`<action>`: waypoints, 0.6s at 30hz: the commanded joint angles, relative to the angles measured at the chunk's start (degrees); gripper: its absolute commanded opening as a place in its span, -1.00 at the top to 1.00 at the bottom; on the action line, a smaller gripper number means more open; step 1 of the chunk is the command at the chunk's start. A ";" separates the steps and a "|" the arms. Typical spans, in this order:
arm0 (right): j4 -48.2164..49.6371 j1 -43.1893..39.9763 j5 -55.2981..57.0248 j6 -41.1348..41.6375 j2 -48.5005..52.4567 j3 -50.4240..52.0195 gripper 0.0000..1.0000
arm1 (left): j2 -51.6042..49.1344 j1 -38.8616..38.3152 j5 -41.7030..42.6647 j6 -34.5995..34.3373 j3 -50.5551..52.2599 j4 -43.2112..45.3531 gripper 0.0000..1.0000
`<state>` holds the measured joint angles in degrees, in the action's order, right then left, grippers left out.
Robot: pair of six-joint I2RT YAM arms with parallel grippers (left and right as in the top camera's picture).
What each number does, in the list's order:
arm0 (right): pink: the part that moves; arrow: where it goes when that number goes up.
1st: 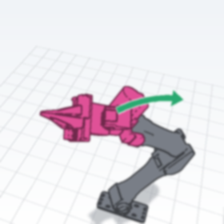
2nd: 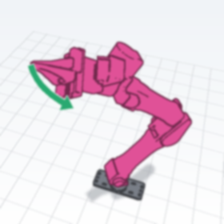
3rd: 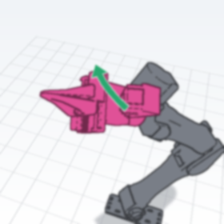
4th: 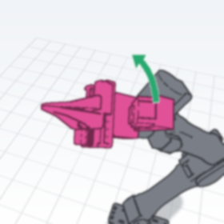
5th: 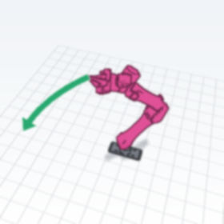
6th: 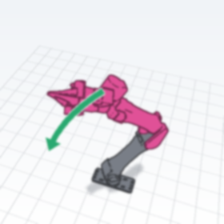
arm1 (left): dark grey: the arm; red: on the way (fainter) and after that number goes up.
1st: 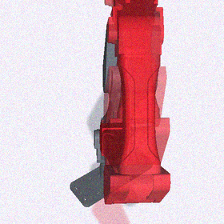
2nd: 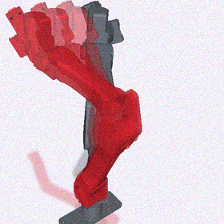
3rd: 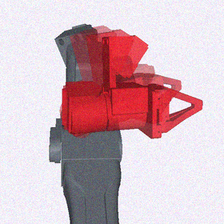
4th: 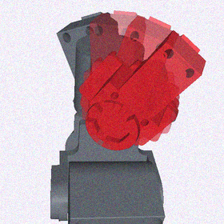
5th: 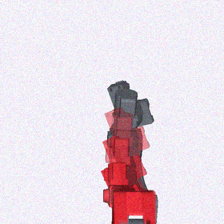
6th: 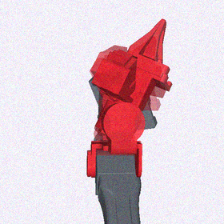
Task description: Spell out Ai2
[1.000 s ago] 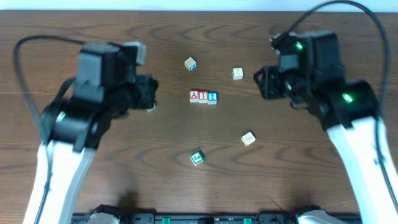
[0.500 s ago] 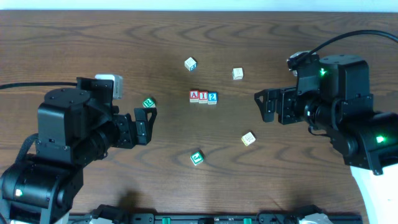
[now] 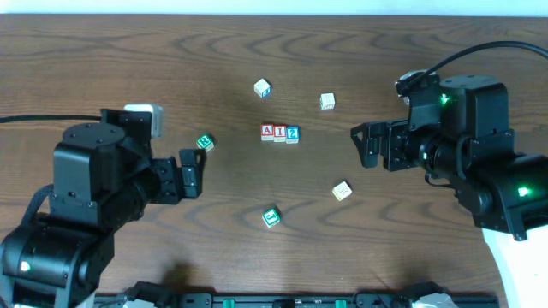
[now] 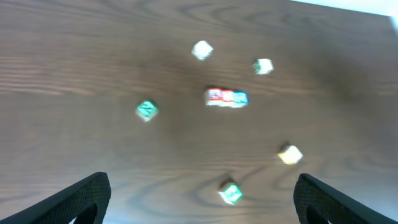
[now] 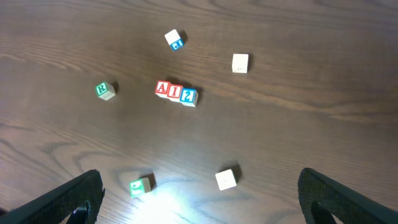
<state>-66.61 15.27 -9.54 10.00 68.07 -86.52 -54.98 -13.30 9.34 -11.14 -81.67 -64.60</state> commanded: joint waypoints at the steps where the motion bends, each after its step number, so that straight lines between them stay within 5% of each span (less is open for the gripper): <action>1: -0.09 0.17 0.33 -0.68 0.09 -0.04 -0.99 | 3.89 1.81 -8.74 3.06 -0.37 -0.37 -0.91; 9: -0.09 0.17 0.33 -0.68 0.09 -0.04 -0.99 | 18.14 11.28 -11.45 19.34 13.60 7.69 -0.91; 18: -0.09 0.17 0.33 -0.68 0.09 -0.04 -0.98 | 35.71 18.91 -11.19 18.75 43.74 22.77 -0.91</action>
<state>-66.59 15.27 -9.37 10.00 68.14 -86.48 -22.72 4.80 -1.13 7.35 -43.13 -43.90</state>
